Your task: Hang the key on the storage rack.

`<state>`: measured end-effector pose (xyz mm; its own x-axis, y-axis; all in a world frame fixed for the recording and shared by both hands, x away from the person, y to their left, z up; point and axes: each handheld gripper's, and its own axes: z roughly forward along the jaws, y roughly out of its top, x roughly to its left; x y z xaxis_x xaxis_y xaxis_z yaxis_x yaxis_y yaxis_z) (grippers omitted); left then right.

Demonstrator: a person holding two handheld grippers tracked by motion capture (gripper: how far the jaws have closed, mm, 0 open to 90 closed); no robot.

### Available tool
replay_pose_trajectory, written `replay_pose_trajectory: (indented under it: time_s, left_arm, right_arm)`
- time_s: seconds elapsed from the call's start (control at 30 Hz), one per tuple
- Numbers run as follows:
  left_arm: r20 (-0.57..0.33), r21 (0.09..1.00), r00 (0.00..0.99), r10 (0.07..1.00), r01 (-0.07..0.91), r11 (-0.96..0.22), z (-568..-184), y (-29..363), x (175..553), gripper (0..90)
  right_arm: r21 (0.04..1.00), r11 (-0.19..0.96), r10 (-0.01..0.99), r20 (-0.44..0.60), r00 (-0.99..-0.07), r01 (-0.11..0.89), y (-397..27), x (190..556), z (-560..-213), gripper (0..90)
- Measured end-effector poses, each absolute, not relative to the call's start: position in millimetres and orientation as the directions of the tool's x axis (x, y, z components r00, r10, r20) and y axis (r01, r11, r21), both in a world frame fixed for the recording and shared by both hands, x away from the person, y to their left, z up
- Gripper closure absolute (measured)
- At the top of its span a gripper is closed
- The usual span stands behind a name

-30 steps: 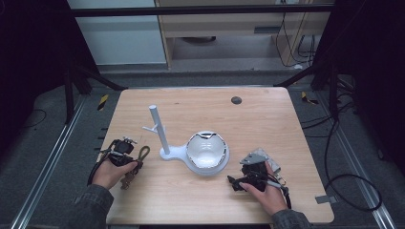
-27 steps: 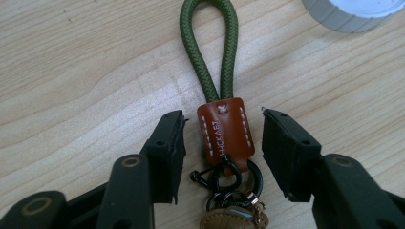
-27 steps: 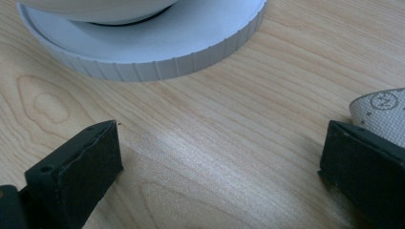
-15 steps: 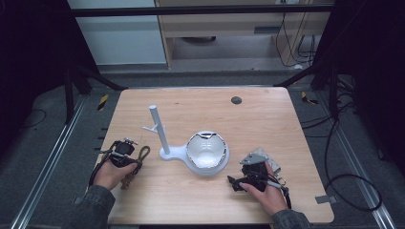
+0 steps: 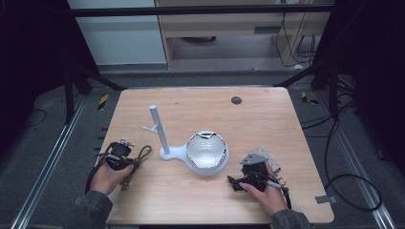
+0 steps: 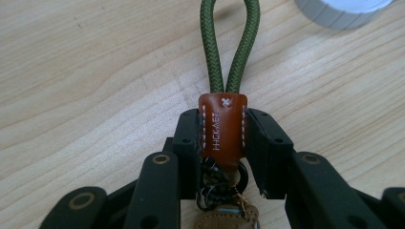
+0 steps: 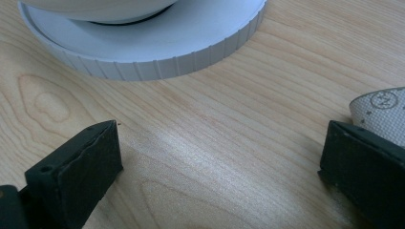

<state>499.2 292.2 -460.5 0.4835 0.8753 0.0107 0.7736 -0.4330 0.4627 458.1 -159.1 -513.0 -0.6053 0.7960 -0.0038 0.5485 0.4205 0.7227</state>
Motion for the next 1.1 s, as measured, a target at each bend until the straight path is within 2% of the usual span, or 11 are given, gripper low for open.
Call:
replay_pose_trajectory:
  time_s: [0.3, 1.1]
  left_arm:
    - [0.017, 0.567, 0.486, 0.874, 0.715, -0.409, -445.2, 299.3, 484.5, 66.1]
    - [0.031, 0.672, 0.514, 0.857, 0.624, -0.399, -424.5, 300.0, 458.2, 66.1]
  right_arm:
    - [0.723, 0.421, 0.796, -0.003, -0.605, 0.549, -159.1, 458.1, -513.0, 0.3]
    - [0.723, 0.421, 0.795, -0.004, -0.606, 0.548, -159.2, 458.2, -513.1, 0.3]
